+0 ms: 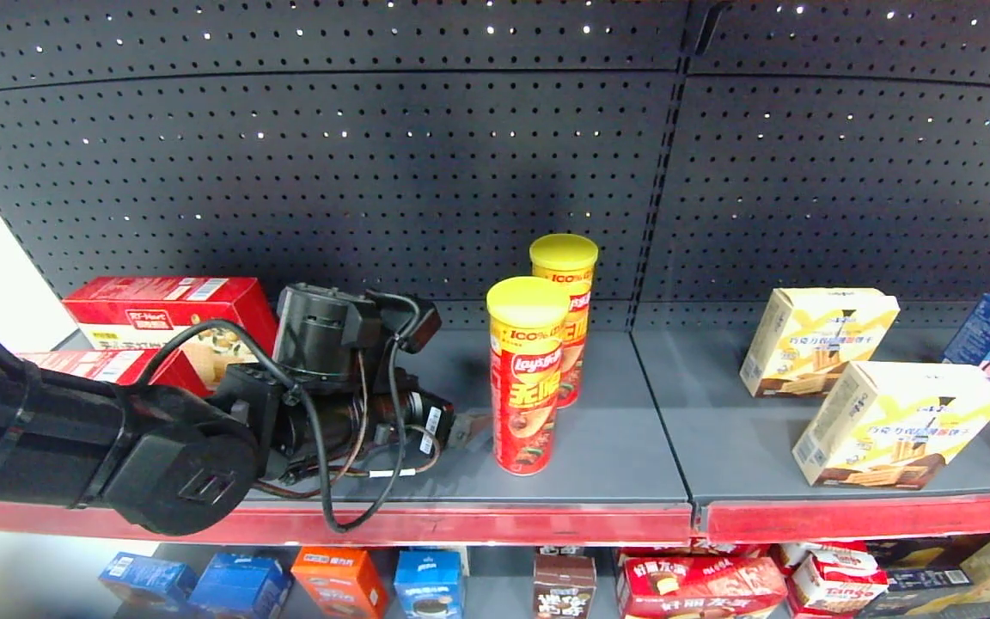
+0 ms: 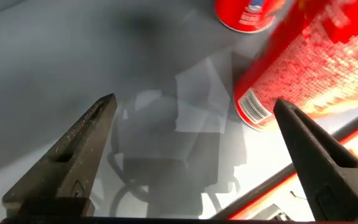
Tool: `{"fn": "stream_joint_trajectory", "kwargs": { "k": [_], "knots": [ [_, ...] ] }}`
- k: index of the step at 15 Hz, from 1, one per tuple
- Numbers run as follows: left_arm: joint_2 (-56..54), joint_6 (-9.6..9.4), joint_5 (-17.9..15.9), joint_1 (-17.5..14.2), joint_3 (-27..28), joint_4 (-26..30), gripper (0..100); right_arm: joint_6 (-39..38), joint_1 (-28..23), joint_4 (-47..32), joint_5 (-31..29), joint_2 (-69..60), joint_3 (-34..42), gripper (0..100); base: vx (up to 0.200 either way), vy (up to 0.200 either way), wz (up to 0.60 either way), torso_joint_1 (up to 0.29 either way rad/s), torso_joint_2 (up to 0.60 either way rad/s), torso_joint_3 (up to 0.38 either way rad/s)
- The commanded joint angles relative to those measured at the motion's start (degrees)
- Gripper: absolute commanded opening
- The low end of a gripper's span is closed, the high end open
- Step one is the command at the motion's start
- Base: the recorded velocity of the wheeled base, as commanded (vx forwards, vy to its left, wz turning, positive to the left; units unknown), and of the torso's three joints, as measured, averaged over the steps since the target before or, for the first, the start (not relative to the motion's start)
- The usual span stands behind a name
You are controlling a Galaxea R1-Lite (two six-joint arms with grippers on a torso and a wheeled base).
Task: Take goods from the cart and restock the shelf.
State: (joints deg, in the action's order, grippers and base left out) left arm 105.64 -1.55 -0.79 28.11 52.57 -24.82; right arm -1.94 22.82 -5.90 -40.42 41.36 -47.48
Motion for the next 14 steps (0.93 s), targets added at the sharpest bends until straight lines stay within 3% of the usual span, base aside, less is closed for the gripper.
{"fn": "stream_joint_trajectory", "kwargs": {
  "k": [1, 14],
  "knots": [
    [0.8, 0.05, 0.4, -1.4, 1.0, -0.1, 100, 0.0, 0.0, 0.0, 0.0, 0.1, 0.0, 100, 0.0, 0.0, 0.0, 0.0, 0.0, 0.0],
    [6.2, 0.23, 0.4, -1.0, 6.6, -0.3, 100, -0.1, 0.0, 0.0, 0.2, 0.2, 0.1, 100, 0.0, 0.0, 0.0, 0.0, 0.0, 0.0]
  ]
}}
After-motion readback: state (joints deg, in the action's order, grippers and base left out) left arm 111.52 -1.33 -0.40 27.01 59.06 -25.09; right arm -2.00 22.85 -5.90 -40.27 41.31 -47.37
